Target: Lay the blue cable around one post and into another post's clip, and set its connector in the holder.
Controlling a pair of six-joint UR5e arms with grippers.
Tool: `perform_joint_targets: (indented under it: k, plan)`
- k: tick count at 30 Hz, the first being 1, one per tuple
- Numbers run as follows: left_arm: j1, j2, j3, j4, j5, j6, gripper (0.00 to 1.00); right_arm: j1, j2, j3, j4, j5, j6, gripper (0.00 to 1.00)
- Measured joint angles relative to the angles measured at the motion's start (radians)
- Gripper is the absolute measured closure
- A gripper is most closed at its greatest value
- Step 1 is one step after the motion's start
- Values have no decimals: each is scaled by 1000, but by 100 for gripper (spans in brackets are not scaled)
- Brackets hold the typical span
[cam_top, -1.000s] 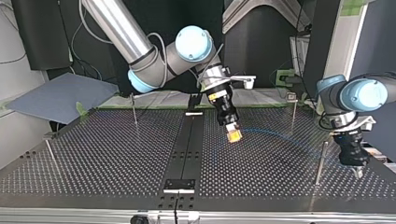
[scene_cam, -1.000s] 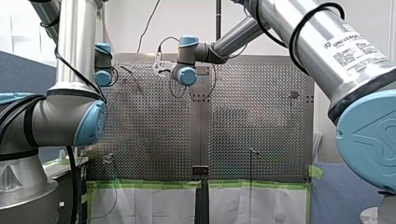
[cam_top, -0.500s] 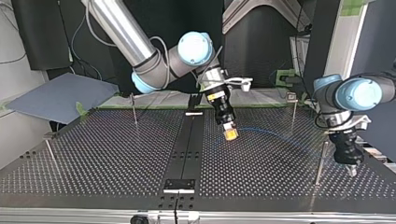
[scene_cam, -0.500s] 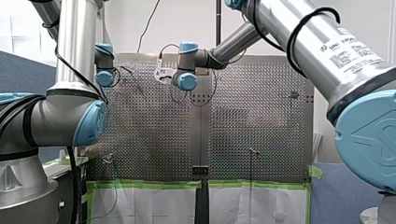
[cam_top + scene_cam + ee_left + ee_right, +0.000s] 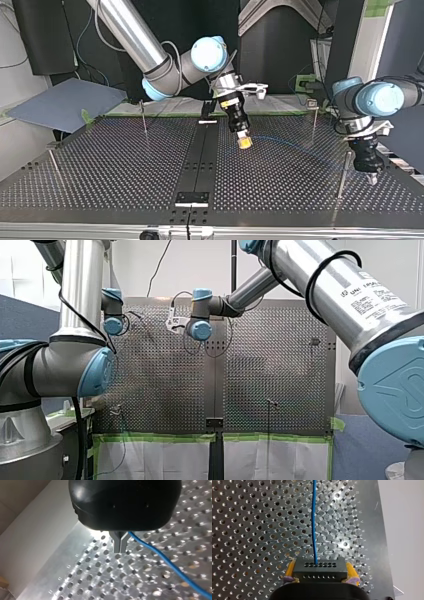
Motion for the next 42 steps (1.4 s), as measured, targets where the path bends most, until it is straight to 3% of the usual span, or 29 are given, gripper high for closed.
perform_joint_targets:
  k: [19, 33, 34, 35, 37, 38, 39, 41, 42]
  plan:
    - [-17, -2, -45, 22, -11, -4, 100, -2, 29, 1, 86, 8, -4, 100]
    - [-30, -3, -54, 23, -39, 22, 100, -1, 39, 1, 91, 11, -2, 100]
    - [-31, -3, -54, 22, -44, 27, 96, -1, 39, 1, 91, 11, -2, 100]
    - [-33, -3, -53, 18, -52, 35, 85, -1, 40, 1, 91, 11, -2, 100]
    - [-36, -3, -54, 10, -67, 46, 82, -1, 40, 1, 91, 11, -2, 100]
    - [-39, -3, -54, 3, -79, 53, 62, -1, 40, 2, 91, 11, -2, 100]
    - [-41, -3, -54, -2, -87, 58, 62, -1, 40, 2, 92, 11, -2, 100]
    - [-47, -3, -54, -13, -106, 68, 35, 0, 41, 2, 96, 11, -2, 100]
    - [-49, -3, -54, -18, -113, 71, 35, 0, 41, 2, 100, 11, -2, 100]
